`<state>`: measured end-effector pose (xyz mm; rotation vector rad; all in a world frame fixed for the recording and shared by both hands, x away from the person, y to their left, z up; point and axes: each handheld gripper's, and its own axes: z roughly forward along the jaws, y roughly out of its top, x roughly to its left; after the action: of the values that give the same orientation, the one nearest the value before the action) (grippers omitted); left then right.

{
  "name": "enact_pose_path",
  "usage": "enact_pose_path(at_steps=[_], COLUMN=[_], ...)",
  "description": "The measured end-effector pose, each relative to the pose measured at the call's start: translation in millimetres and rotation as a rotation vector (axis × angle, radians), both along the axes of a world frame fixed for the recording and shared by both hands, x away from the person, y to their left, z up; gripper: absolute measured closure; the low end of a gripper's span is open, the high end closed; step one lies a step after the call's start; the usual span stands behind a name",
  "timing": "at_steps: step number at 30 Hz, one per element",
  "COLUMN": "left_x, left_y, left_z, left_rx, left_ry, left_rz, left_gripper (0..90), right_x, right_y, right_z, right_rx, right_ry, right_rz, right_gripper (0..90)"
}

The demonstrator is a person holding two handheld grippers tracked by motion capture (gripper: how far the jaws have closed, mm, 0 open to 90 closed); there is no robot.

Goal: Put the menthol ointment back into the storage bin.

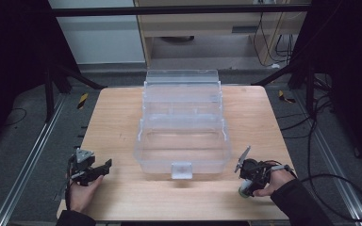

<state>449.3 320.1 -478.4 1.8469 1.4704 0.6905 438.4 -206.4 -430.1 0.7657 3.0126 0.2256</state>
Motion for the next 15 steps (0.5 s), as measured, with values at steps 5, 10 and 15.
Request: enact_pose_path(at_steps=[5, 10, 15], left_x=[0.5, 0.7, 0.9], left_y=[-0.3, -1.1, -1.5], left_z=[-0.6, -1.1, -1.4], left_rx=[0.0, 0.004, 0.004], left_ry=[0.007, 0.011, 0.014], left_rz=[-0.007, -0.013, -0.014], left_gripper=[29.2, 29.3, 29.4], right_x=[2.1, 4.8, 6.2], right_y=[0.0, 1.0, 1.8], right_z=[15.2, 28.6, 41.9], right_rx=[0.027, 0.05, 0.069], right_ry=[-0.003, -0.009, -0.026], right_rz=[-0.018, -0.038, -0.042], right_gripper=[50.3, 50.3, 50.4])
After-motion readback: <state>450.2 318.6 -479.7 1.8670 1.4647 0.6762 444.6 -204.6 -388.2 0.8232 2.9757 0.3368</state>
